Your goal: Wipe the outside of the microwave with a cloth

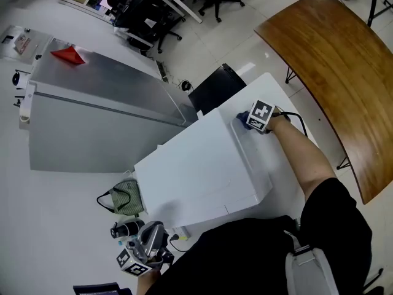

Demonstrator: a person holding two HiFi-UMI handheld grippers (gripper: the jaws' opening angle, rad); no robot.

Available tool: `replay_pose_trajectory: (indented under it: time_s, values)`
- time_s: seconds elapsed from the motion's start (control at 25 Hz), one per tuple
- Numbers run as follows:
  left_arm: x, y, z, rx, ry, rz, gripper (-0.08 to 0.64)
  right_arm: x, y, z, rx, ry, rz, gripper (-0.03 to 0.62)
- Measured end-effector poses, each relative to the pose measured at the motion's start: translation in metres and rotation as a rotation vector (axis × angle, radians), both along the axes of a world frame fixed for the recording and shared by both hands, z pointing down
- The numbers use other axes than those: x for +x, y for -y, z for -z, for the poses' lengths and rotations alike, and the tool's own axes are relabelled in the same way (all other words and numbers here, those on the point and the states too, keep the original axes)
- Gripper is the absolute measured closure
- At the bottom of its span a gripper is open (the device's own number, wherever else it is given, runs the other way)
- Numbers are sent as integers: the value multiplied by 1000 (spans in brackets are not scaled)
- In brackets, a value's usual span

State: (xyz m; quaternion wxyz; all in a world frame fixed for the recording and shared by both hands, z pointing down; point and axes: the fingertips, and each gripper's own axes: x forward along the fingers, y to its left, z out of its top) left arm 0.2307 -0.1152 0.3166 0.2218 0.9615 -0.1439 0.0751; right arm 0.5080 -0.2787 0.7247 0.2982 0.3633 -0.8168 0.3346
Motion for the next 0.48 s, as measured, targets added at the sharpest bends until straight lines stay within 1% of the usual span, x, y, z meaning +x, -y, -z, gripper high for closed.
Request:
replay_pose_trajectory:
  time_s: [0.08, 0.12, 0.2, 0.28, 0.32, 0.4, 0.48]
  values:
    - [3, -5, 3, 6, -7, -7, 557, 5, -5, 16, 24, 21, 0, 540]
    - [3, -7, 4, 11, -11, -12, 557, 12, -9, 35, 64, 67, -24, 538]
    - [0, -8, 6, 23, -24, -15, 557, 24, -19, 101, 201, 227, -90, 538]
    - [1, -7, 9, 22, -39, -8, 557, 27, -37, 178, 354, 409, -117, 538]
    - [0, -8, 8, 18, -40, -7, 557, 25, -48, 210, 418, 478, -110, 538]
    - [-1, -11, 7, 18, -41, -14, 557, 13, -64, 254, 510, 565, -72, 538]
    - [-6, -13, 2, 22, -30, -25, 557, -5, -69, 270, 538, 603, -24, 538]
